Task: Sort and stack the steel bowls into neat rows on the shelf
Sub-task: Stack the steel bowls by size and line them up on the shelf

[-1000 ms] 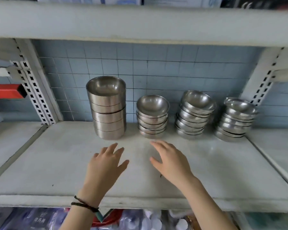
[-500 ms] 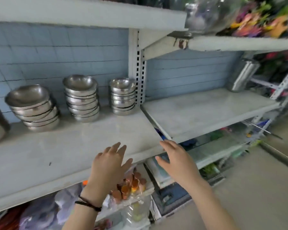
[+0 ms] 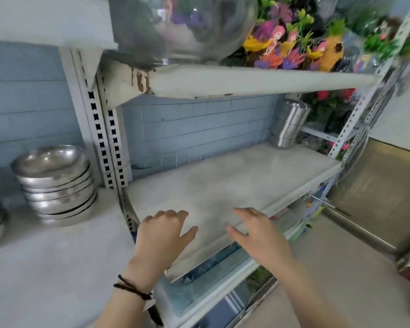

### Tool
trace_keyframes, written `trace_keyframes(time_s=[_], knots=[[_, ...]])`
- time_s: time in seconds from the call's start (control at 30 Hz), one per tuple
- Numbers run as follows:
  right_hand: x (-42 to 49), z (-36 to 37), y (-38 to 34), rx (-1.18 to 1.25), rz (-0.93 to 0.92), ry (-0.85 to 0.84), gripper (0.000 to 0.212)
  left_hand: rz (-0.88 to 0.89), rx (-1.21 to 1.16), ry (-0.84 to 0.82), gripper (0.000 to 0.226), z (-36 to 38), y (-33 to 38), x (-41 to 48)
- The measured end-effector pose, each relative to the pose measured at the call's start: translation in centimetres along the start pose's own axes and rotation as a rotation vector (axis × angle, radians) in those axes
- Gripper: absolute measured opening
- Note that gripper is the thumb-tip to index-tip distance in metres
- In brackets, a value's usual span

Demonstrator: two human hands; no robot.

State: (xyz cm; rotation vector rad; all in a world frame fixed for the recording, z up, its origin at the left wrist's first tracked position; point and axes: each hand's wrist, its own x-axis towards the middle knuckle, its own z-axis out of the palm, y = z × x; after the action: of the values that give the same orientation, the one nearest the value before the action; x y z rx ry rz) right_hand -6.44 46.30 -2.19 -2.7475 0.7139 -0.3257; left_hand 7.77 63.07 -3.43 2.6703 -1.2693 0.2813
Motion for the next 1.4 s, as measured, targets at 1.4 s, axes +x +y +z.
trace_keyframes(time_s=[1.4], knots=[[36.3,-11.1,46.2,0.212,0.003,0.021,0.063,-0.223,-0.328,-0.002,0.078,12.9,32.0,48.3]])
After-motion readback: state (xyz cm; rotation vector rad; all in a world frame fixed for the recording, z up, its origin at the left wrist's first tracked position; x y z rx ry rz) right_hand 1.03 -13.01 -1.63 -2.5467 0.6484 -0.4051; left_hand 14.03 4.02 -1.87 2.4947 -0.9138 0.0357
